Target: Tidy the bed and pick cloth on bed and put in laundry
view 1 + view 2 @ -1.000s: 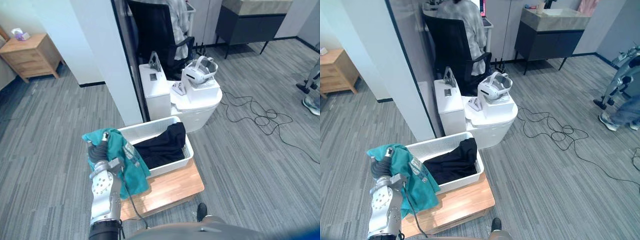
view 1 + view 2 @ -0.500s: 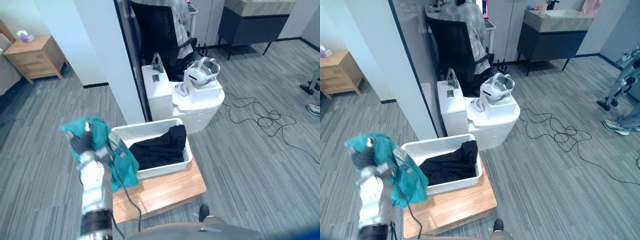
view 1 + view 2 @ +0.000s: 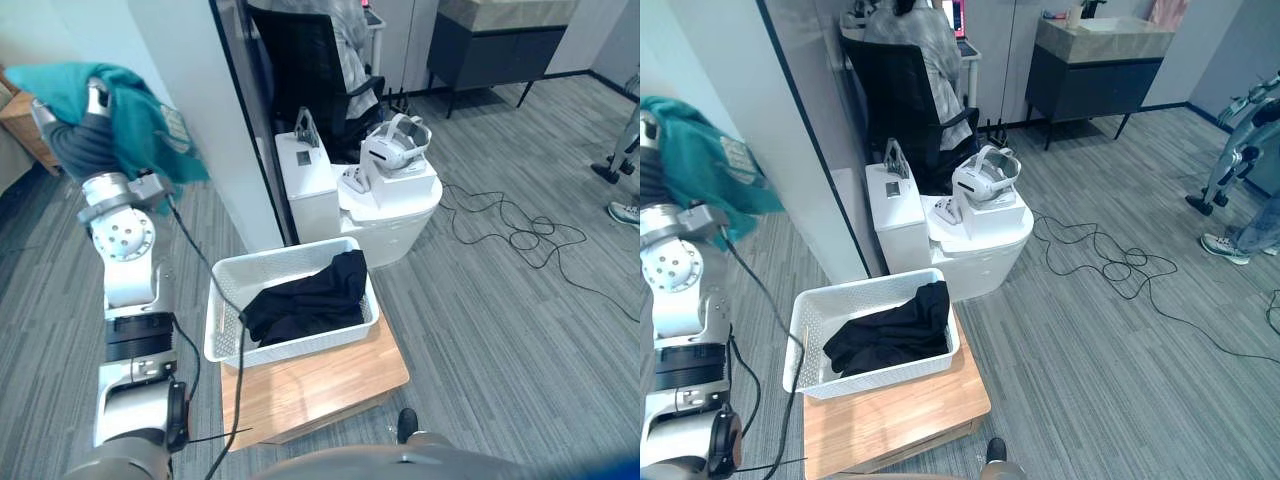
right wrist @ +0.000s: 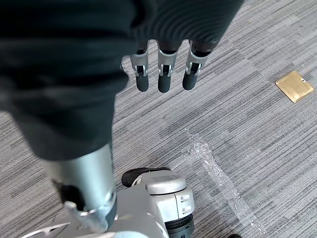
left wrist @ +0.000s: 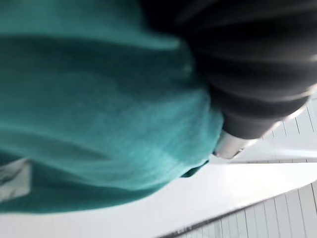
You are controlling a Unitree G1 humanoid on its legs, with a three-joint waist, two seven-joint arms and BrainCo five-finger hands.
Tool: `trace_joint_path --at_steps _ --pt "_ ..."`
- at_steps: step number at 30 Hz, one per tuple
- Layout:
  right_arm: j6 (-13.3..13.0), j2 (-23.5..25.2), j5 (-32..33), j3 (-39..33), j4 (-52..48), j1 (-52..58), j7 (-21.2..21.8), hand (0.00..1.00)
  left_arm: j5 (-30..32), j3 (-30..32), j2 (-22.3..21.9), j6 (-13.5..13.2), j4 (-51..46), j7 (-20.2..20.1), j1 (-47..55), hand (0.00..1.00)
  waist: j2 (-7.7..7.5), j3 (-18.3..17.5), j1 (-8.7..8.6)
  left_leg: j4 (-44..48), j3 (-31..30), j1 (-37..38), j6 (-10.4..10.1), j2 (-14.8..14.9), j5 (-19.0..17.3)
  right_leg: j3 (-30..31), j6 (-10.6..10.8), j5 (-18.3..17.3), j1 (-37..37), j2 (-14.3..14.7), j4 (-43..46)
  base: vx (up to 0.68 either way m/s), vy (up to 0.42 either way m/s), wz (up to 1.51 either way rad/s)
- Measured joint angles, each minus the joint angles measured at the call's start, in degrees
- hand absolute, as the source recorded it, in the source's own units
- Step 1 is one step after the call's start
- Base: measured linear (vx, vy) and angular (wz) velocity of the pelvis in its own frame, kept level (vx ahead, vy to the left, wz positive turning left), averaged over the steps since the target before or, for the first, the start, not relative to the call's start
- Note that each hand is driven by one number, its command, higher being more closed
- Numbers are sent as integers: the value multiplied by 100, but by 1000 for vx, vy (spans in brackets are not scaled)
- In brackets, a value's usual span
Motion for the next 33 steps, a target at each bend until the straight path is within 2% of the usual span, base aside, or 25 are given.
trace_joint_path --at_steps 5,11,17,20,26,30,33 --pt "1 -8 1 -22 -19 13 20 0 22 -151 -116 104 270 -245 233 100 38 58 -37 -31 6 126 17 -36 -8 4 11 1 94 -34 -3 -13 3 -2" --pt "14 -10 0 -25 -182 68 56 0 527 -472 -419 426 726 -506 890 100 128 232 -75 -33 119 205 29 -3 -67 54 22 -25 138 2 -4 -12 -5 -5" --pt "11 -9 0 -26 -227 69 55 0 885 -675 -625 555 875 -686 1222 100 191 285 -181 -42 151 250 6 34 -82 66 20 -34 136 52 -3 22 1 -4" --pt "15 -26 0 -29 -219 82 55 0 903 -782 -915 559 874 -806 1453 100 240 335 -187 -48 210 298 -18 38 -119 103 20 -33 145 69 -3 17 7 -11" --pt "15 -32 -1 -26 -226 80 54 0 1089 -1088 -1204 655 875 -937 1897 100 275 381 -230 -45 297 317 -31 64 -148 132 20 -34 129 102 -5 -2 -6 -5" --pt "19 -34 0 -13 -264 58 53 0 1114 -1302 -1506 711 881 -1129 2335 100 325 569 -245 -38 327 308 -37 86 -153 145 18 -63 114 120 -5 -13 -14 -2" --pt "58 -31 -4 28 -299 56 52 0 1115 -1420 -1867 754 1110 -1283 2670 100 373 599 -241 -42 439 258 -64 137 -170 216 4 -80 9 188 -5 -8 -41 -13"
